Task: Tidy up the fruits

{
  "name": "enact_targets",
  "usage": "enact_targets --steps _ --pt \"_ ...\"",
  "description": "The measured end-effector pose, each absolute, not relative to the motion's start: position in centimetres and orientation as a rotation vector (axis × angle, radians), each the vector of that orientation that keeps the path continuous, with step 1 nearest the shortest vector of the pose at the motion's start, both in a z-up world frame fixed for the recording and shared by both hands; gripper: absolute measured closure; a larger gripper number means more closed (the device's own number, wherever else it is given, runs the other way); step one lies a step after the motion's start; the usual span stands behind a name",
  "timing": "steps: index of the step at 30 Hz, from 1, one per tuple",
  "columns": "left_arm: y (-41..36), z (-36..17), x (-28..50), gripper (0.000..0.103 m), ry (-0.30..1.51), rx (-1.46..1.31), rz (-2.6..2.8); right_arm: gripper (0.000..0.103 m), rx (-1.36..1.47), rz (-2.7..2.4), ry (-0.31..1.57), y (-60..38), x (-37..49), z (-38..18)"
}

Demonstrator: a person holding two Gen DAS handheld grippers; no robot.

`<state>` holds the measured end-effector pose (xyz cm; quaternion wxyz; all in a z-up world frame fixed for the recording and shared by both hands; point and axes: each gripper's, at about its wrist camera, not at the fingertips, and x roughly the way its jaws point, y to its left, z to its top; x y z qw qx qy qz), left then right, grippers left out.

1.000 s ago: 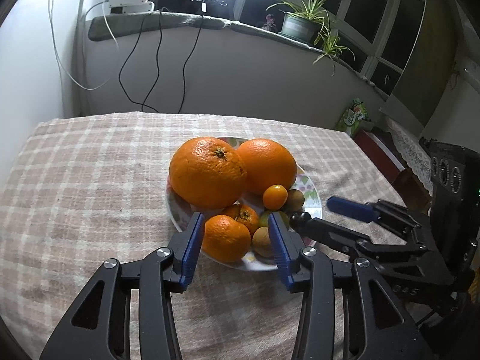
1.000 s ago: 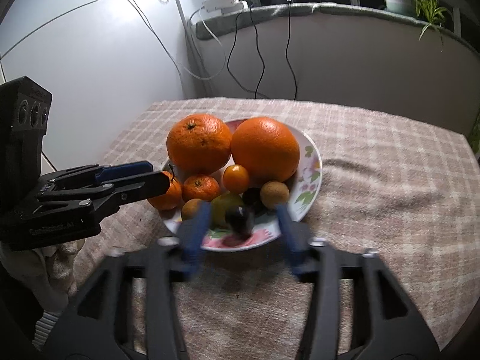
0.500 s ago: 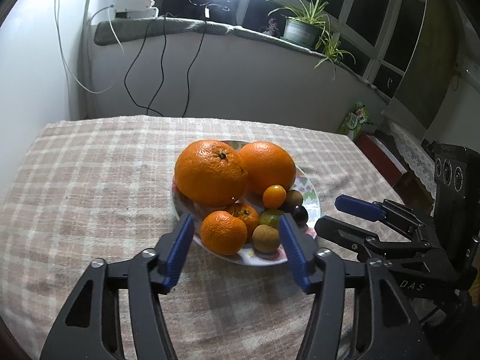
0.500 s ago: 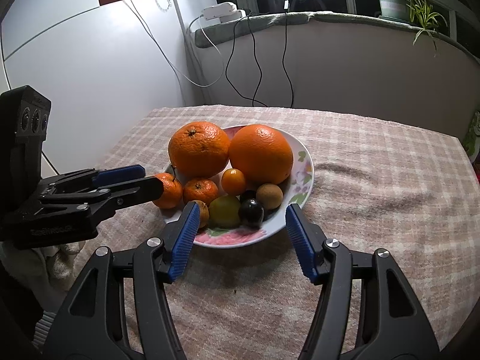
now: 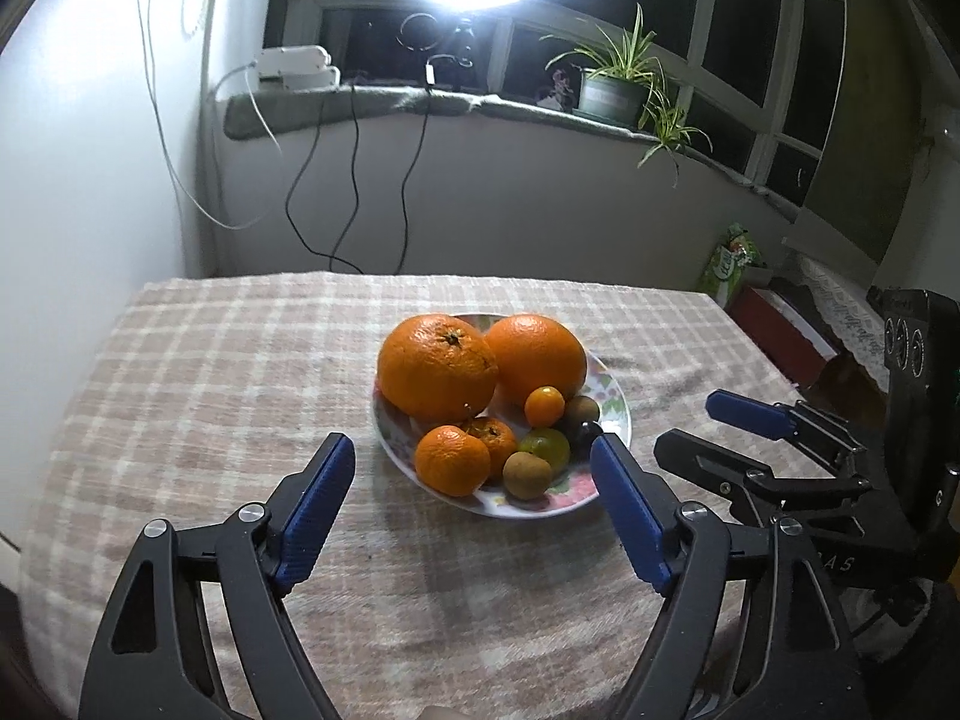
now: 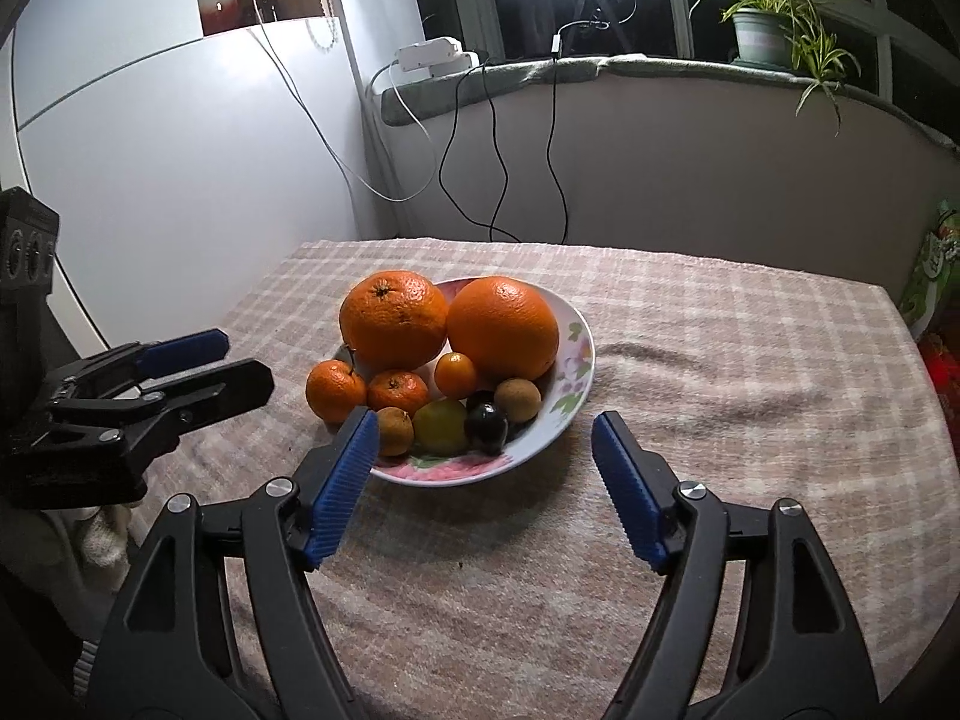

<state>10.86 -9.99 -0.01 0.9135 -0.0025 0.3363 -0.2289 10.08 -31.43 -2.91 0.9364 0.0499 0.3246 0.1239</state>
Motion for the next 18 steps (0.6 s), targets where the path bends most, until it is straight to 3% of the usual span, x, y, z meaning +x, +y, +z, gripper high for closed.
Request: enact_targets --steps 2,11,14,18 --pt "-10.0 0.1 10.5 0.022 0.686 0.003 -0.459 0.015 0.088 0.246 0.656 -31.3 9.8 -2.7" --pt "-9.4 0.1 9.5 0.02 0.691 -0.004 -0.398 0.013 0.055 0.199 0.628 -31.1 8.8 -2.1" --pt "-9.2 0.1 9.2 0.02 0.693 -0.014 -0.388 0.006 0.05 0.182 0.623 -31.2 8.7 -2.1" --pt "-9.1 0.2 8.9 0.02 0.688 -0.013 -0.38 0.006 0.043 0.162 0.611 -31.5 8.4 -2.0"
